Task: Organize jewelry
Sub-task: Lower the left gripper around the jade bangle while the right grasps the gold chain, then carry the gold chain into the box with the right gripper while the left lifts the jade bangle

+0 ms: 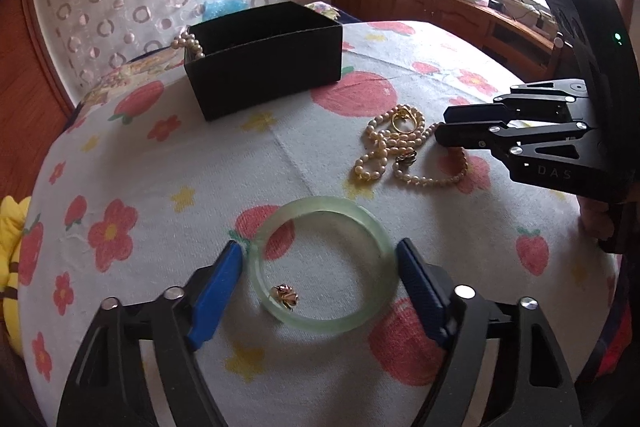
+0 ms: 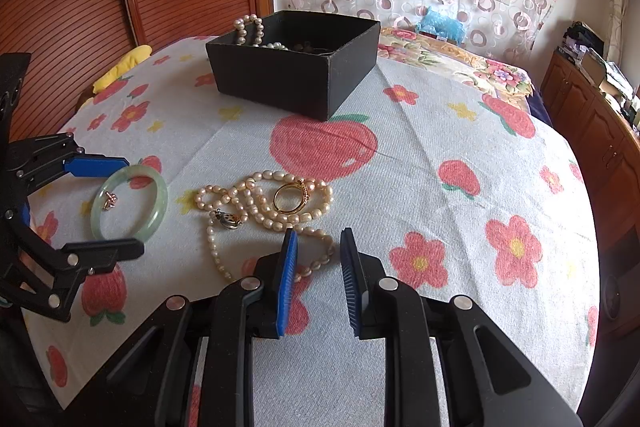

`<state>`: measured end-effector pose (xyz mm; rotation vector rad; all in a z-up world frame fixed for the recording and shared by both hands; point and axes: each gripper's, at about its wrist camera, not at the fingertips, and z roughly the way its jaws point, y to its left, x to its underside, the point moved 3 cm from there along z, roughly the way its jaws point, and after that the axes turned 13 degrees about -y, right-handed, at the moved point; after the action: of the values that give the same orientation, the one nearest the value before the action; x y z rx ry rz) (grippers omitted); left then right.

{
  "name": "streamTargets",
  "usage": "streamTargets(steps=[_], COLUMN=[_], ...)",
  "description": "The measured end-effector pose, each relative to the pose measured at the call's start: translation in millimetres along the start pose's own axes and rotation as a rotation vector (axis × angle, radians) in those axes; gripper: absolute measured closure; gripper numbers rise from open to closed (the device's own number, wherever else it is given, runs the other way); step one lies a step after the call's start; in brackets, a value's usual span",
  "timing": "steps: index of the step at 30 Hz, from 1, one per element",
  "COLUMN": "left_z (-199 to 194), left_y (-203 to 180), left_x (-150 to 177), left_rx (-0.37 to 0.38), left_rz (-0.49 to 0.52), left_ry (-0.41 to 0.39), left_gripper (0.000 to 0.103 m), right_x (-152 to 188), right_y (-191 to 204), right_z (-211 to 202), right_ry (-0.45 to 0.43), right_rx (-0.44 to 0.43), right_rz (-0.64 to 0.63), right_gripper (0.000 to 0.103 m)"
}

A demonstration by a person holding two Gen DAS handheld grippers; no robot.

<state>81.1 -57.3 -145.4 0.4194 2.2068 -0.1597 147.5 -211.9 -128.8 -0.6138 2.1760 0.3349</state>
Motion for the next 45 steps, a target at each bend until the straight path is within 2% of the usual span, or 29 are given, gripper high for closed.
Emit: streamTargets(steps=[5,17,20,26,33,45], left_z=[-4.2,-41.8,-45.3,-45.8,-51.2,-64.1], left_y=[3.6,23.8,27.8,33.1,38.5,49.3], left_x=[-0.5,-21.5,-23.6,-25.2,-30.2,-44.0], left_rx=[0.012,-0.004,-0.012,-0.019,-0.032,-0.045], left_rz=[-0.021,-0.104,-0.11,-0.12,-0.125,-0.132], left_ry=[-0.007,-0.125,-0.135,-0.137,-0.151,-0.186], left_gripper=[0.034,0.034,0.034,0.034,0.034,0.034], right_x=[0.0,0.1,0.4,-3.6,-37.1,-106.1], right_y=[-0.2,-0.6,-1.1,8.2,23.9,26.9], right_z=[0.1,0.1,-1.2,-4.9,-33.9,-74.3], right_ry=[0.0,0.0,0.0,0.004,-0.081,-0.212], right_rx=[0.0,0.0,0.018,-0.001,-0.01,-0.009], right_rz=[0.001,0.001,0.008,-0.03,-0.082,-0.111], right_gripper=[0.079,0.079,0.098,0.098,0.098,0.098])
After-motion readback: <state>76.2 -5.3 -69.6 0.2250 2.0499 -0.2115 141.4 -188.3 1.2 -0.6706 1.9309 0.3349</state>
